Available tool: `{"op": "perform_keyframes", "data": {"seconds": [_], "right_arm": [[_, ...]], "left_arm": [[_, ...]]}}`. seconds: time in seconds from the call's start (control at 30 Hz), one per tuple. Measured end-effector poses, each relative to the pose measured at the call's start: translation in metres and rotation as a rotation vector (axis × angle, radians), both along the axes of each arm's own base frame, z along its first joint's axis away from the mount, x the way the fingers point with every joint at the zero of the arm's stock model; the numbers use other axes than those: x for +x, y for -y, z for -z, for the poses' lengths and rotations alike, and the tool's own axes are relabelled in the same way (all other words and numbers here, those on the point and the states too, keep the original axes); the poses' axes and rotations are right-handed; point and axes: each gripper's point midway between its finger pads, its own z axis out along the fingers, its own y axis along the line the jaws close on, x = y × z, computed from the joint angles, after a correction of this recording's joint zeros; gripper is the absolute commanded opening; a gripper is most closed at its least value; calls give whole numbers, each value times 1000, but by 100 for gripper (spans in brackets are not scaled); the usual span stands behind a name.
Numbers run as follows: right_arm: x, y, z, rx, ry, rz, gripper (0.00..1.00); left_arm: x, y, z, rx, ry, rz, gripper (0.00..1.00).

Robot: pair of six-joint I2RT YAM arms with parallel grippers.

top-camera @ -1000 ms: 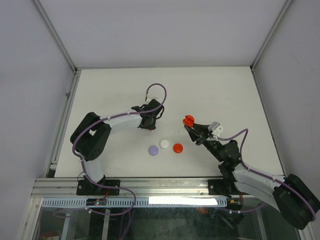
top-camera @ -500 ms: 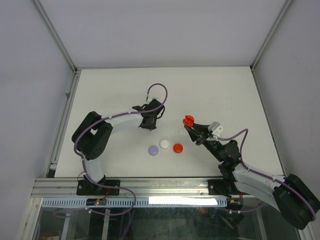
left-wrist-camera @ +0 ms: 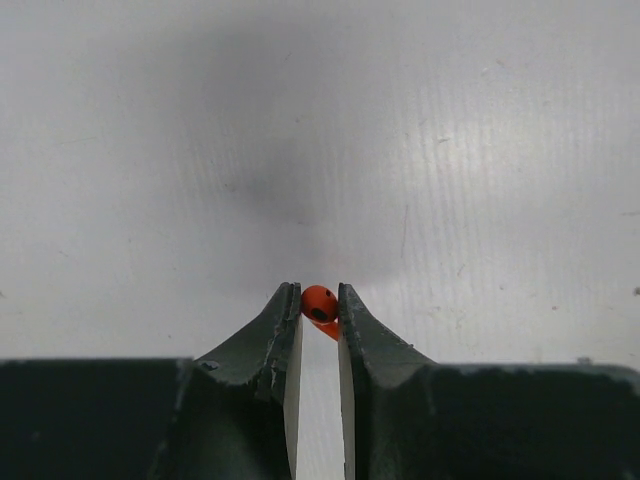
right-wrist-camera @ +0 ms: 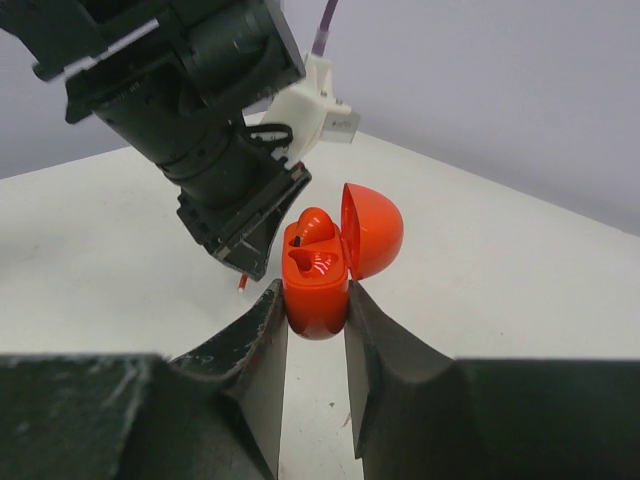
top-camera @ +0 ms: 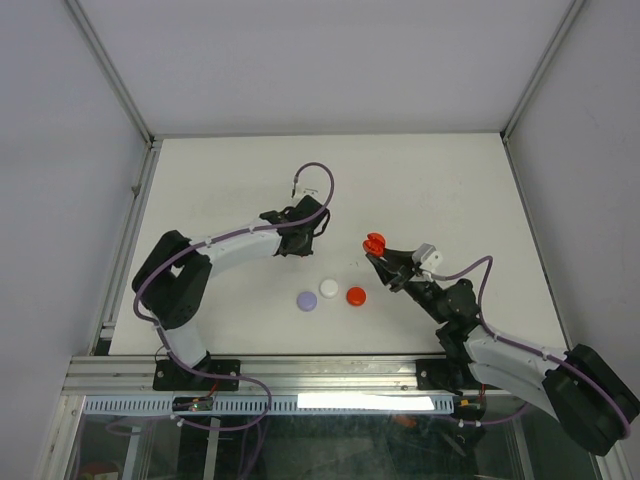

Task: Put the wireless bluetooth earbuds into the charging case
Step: Pick up the earbud from the center of the board.

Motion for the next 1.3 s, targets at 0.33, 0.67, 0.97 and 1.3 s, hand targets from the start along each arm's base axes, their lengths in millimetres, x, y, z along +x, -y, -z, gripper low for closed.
{"op": "perform_keyframes", "data": {"seconds": [0.33,0.67,0.97,1.3], "right_arm": [[2,-8,10,-38,-25,-28,0],[10,-18,9,-54,-33,-44,0],[16,-27,12,-63,-51,-60,0],[16,-31,2,-35,-41,-76,0]], "left_arm": [[-8,17,-77,-32,218,48,9],[-31,56,-163,-127,497,171,10],[-56,72,-222,-262,713,305,10],[-75,101,-227,-280,847,524,12]]}}
